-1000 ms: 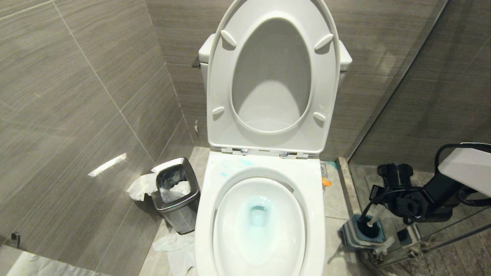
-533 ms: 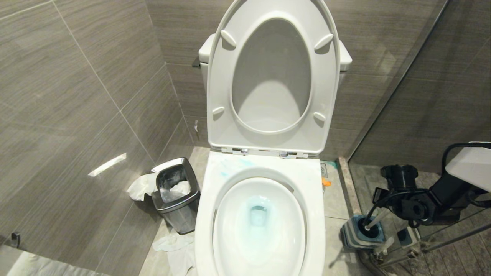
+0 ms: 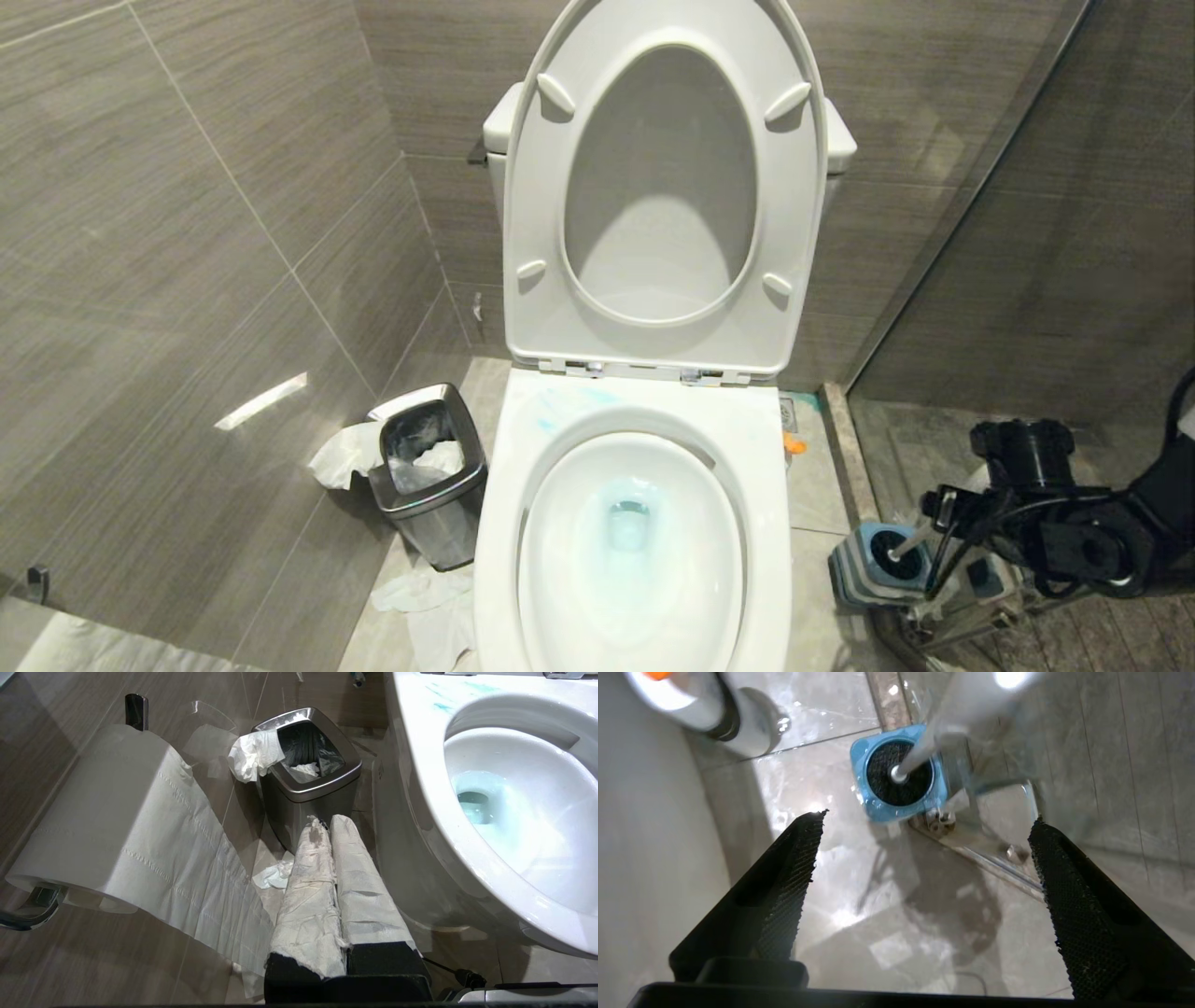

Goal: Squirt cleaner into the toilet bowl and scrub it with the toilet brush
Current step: Put the toilet brush back

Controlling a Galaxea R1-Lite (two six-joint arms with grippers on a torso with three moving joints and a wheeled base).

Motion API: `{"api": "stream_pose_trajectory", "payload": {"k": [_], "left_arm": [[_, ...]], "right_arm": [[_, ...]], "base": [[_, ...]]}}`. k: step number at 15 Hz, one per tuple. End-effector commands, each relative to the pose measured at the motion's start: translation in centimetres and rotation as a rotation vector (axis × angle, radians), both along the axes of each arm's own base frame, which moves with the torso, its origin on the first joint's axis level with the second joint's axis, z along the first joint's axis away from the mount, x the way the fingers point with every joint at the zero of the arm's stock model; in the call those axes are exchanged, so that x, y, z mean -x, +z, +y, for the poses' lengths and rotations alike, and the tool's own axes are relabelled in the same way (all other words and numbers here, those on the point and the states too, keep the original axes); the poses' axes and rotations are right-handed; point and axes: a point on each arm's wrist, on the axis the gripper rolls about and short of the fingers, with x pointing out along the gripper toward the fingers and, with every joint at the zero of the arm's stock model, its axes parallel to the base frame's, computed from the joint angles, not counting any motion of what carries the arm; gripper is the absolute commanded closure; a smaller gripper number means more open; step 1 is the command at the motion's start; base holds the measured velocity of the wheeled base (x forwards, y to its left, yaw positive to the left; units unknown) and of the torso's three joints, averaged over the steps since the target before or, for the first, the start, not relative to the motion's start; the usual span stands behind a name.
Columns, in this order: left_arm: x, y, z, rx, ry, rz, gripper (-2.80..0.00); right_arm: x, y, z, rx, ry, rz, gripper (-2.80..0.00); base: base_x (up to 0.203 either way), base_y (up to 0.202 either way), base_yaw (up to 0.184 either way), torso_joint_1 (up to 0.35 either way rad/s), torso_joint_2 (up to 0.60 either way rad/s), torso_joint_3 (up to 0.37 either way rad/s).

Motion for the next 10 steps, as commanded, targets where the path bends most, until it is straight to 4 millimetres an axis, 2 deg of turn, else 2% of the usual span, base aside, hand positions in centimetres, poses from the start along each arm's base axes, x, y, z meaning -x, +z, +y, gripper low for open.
{"api": "stream_pose_trajectory", "payload": {"k": [1,5,6,10], "left_arm": [[0.0,0.0,0.0,0.000,0.000,0.000,0.00],[0.0,0.0,0.0,0.000,0.000,0.002,0.00],[0.0,0.0,0.0,0.000,0.000,0.002,0.00],[0.0,0.0,0.0,0.000,0.000,0.002,0.00]], "right_arm": [[2.4,3.5,0.4,-0.001,0.012,-0.096,-2.80],[4.3,8.3,0.5,0.051,0.053,-0.241,-2.80],[4.7,9.3,0.5,0.068,0.077,-0.271,0.00],[6.5,11.5,0.6,0.106,0.139,-0.337,0.00]], "base": [[0.000,0.000,0.000,0.000,0.00,0.000],[0.000,0.000,0.000,0.000,0.00,0.000],[0.000,0.000,0.000,0.000,0.00,0.000],[0.000,0.000,0.000,0.000,0.00,0.000]]}}
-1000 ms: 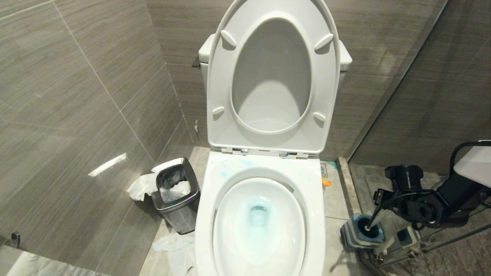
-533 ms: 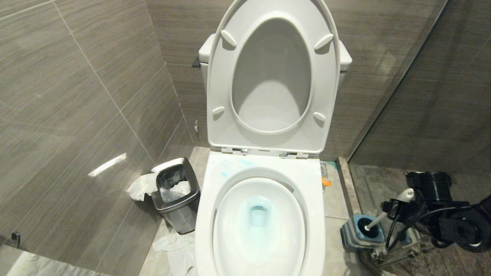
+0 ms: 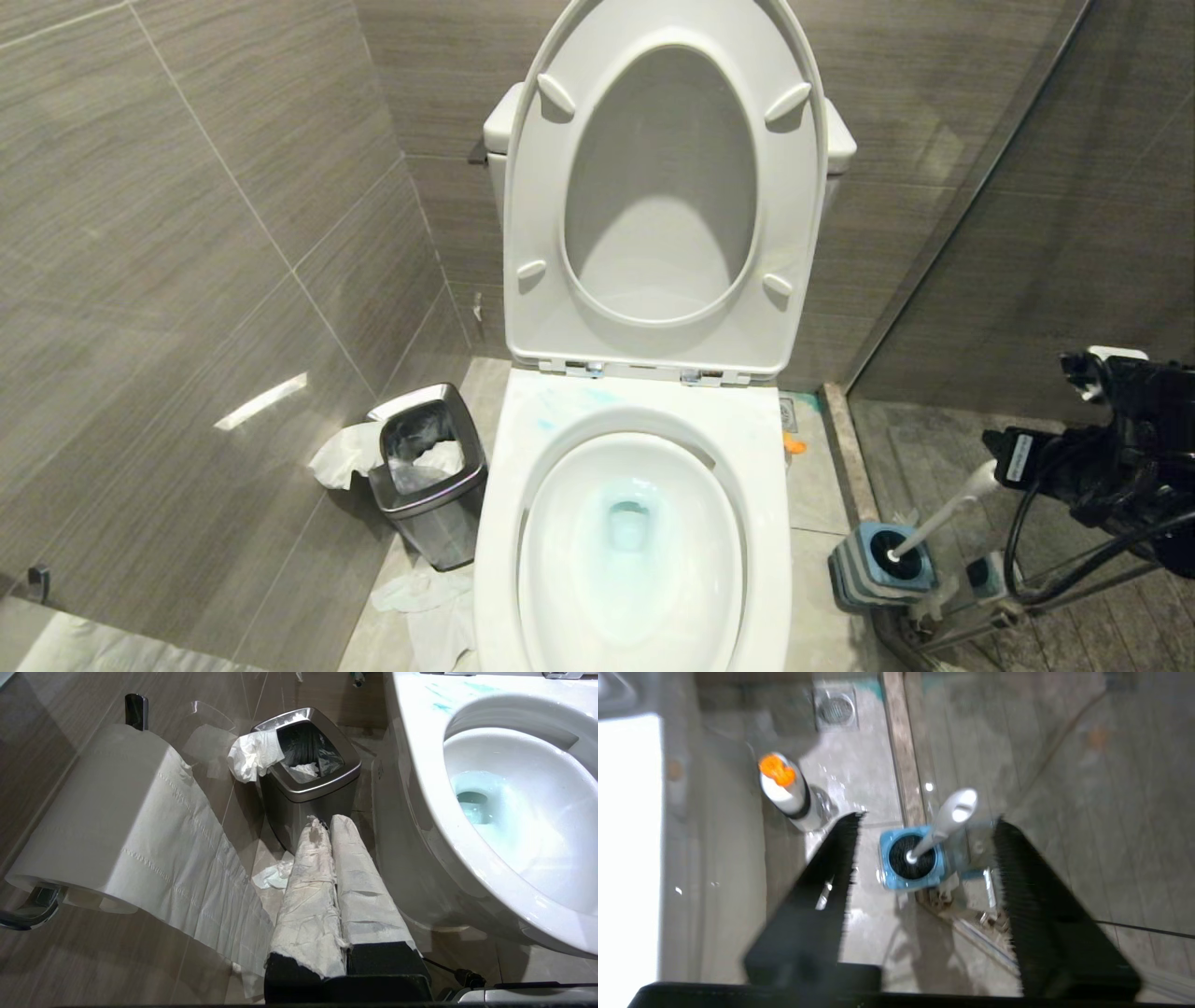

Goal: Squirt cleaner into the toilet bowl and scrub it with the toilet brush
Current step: Flush the toilet

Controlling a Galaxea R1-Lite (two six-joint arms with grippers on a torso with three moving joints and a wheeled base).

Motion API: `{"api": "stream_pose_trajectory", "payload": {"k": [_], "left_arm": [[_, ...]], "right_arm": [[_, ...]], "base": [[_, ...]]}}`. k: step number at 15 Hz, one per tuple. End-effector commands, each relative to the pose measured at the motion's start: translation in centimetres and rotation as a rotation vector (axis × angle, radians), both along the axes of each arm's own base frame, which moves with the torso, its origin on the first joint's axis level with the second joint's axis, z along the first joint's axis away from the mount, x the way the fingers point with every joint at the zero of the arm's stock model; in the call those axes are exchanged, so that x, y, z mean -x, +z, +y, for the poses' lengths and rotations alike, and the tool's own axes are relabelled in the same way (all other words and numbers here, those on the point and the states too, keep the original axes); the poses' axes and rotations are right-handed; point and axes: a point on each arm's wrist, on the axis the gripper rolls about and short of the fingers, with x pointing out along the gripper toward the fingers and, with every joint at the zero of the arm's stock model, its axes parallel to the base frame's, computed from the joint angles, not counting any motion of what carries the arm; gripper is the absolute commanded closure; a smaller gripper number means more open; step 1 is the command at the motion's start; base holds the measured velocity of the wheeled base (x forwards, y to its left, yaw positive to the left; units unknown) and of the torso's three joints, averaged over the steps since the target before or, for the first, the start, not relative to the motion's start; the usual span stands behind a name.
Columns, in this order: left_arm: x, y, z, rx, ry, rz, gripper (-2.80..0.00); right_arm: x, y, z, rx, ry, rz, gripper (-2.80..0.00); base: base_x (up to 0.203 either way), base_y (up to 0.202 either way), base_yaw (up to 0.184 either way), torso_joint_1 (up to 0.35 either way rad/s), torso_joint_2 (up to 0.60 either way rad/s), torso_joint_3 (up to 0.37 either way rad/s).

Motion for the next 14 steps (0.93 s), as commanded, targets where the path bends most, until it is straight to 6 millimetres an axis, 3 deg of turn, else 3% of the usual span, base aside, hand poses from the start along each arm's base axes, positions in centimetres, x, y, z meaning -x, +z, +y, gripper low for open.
{"api": "stream_pose_trajectory", "payload": {"k": [1,6,14], "left_arm": [[0.0,0.0,0.0,0.000,0.000,0.001,0.00],[0.0,0.0,0.0,0.000,0.000,0.002,0.00],[0.0,0.0,0.0,0.000,0.000,0.002,0.00]], "right_arm": [[1.7,1.9,0.0,0.002,0.001,-0.079,0.00],[2.5,3.2,0.0,0.034,0.005,-0.124,0.00],[5.6,8.5,-0.4,0.256,-0.054,-0.272,0.00]], "base": [[0.000,0.000,0.000,0.000,0.00,0.000],[0.000,0.000,0.000,0.000,0.00,0.000],[0.000,0.000,0.000,0.000,0.00,0.000]]}}
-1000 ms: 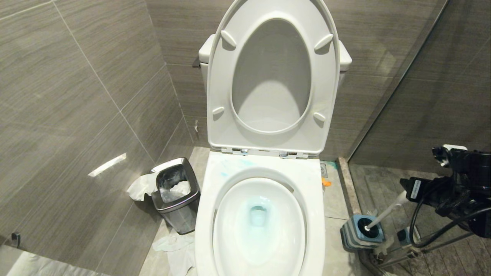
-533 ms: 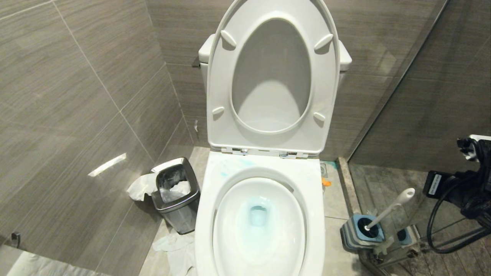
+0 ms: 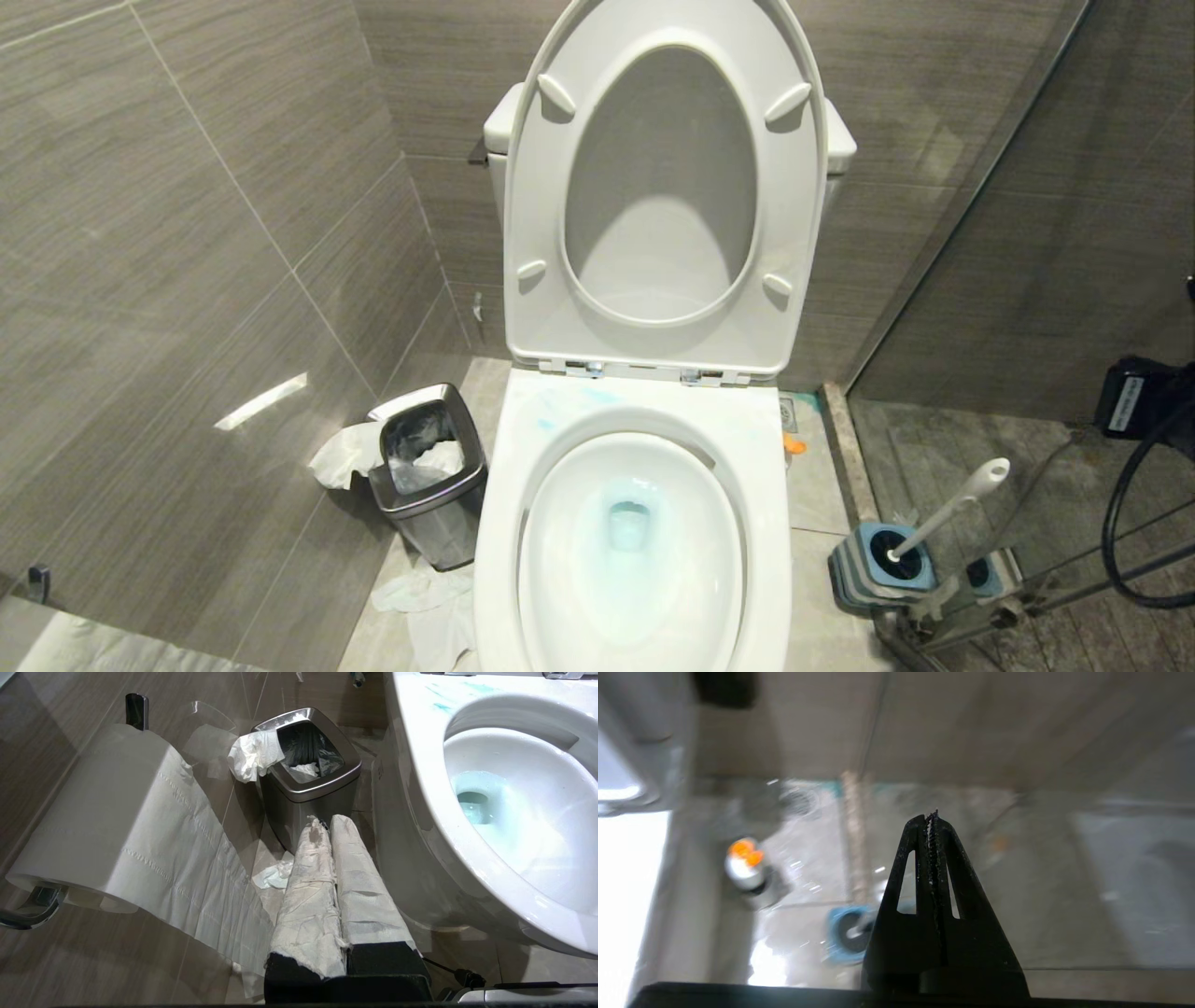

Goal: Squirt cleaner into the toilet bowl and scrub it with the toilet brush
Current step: Flush the toilet

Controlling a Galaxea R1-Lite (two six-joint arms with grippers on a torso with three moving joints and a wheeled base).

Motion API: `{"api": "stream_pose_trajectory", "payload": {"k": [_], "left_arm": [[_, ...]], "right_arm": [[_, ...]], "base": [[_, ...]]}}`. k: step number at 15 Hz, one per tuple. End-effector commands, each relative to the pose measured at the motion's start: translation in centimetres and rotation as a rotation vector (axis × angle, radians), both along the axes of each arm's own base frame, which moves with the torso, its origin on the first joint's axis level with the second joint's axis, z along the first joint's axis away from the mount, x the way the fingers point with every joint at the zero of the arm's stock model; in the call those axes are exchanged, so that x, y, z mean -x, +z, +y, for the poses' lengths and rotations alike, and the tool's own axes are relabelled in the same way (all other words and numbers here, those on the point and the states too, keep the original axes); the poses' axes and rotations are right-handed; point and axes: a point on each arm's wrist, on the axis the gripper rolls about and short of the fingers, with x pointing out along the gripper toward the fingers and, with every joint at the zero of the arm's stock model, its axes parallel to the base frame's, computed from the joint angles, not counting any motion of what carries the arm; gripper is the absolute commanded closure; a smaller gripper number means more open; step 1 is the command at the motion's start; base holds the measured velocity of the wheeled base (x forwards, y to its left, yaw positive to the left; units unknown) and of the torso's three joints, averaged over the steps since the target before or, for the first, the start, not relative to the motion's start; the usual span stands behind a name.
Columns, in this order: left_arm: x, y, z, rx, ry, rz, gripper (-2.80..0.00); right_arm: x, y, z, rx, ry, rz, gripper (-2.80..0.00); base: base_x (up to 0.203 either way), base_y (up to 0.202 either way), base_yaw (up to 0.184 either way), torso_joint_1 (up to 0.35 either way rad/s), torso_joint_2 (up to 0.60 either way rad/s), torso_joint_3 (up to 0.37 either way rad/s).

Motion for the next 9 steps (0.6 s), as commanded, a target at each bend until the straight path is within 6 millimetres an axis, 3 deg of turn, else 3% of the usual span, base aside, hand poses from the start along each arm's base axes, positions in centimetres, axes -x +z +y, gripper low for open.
{"api": "stream_pose_trajectory", "payload": {"k": [1,9], "left_arm": [[0.0,0.0,0.0,0.000,-0.001,0.000,0.00],[0.0,0.0,0.0,0.000,-0.001,0.001,0.00]], "right_arm": [[1.8,1.4,-0.1,0.039,-0.048,-0.059,0.00],[8.6,2.6,-0.1,0.069,-0.039,-0.208,0.00]], "base": [[0.000,0.000,0.000,0.000,0.00,0.000],[0.000,0.000,0.000,0.000,0.00,0.000]]}}
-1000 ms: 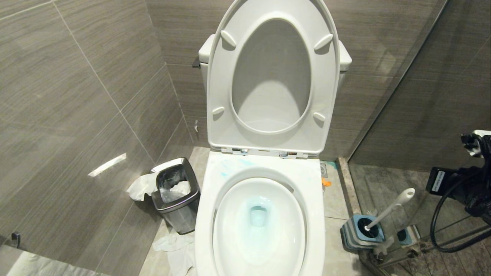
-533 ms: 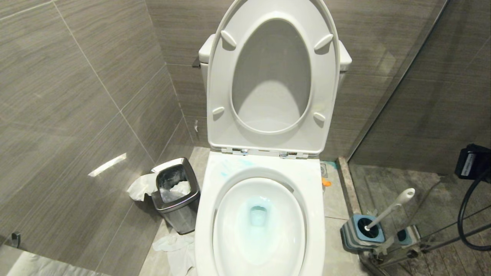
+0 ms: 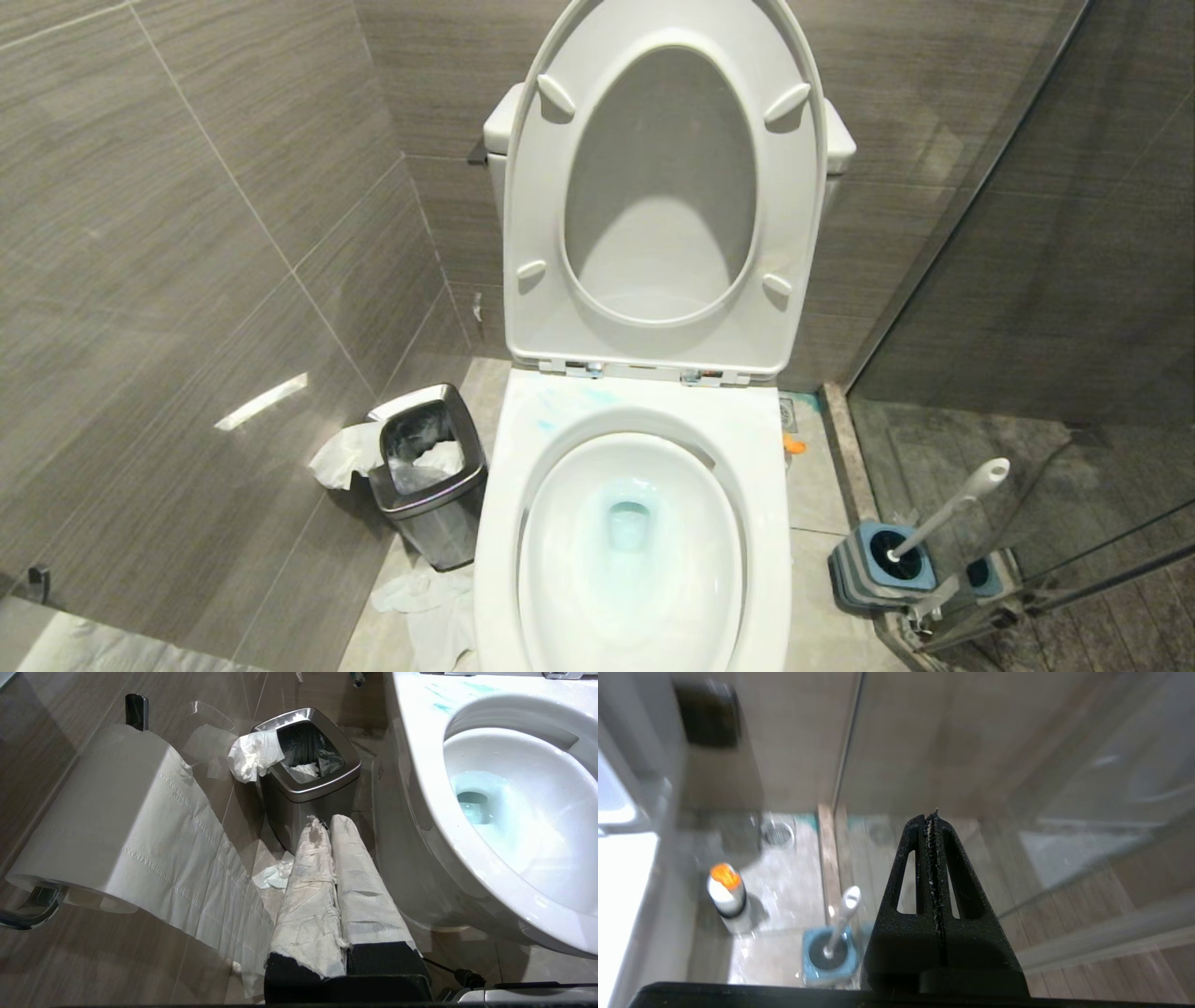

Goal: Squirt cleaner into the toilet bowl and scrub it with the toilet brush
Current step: Flush the toilet

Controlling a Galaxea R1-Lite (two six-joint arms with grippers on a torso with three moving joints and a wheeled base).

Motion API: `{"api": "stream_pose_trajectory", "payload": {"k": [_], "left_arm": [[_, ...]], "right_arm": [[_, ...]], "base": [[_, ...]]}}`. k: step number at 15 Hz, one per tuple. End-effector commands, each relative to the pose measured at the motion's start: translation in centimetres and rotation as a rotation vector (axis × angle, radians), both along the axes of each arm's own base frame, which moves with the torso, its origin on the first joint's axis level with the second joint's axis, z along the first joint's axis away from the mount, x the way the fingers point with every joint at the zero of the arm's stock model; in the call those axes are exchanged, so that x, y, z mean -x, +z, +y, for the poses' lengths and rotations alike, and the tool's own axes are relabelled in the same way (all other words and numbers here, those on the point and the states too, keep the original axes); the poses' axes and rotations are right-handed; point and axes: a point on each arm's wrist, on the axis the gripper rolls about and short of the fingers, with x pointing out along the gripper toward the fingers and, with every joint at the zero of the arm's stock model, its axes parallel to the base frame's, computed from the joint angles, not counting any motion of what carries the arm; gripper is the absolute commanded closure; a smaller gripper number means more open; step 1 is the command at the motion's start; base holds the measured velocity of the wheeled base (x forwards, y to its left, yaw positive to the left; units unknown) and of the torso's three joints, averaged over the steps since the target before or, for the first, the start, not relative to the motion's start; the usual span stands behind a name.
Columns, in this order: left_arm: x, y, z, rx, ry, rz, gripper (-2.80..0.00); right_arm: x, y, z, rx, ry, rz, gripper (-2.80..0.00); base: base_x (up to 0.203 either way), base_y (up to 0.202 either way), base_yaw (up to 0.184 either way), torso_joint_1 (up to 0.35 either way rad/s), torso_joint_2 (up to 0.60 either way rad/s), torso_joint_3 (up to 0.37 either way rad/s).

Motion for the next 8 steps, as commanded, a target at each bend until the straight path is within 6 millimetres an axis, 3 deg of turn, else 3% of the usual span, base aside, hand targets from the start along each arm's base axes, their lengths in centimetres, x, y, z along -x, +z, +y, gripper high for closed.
{"api": "stream_pose_trajectory", "payload": {"k": [1,8], "left_arm": [[0.0,0.0,0.0,0.000,0.000,0.002,0.00],[0.0,0.0,0.0,0.000,0.000,0.002,0.00]], "right_arm": [[3.2,1.4,0.0,0.002,0.008,-0.126,0.00],[11.8,6.4,0.7,0.071,0.298,-0.423,0.00]], "base": [[0.000,0.000,0.000,0.000,0.00,0.000],[0.000,0.000,0.000,0.000,0.00,0.000]]}}
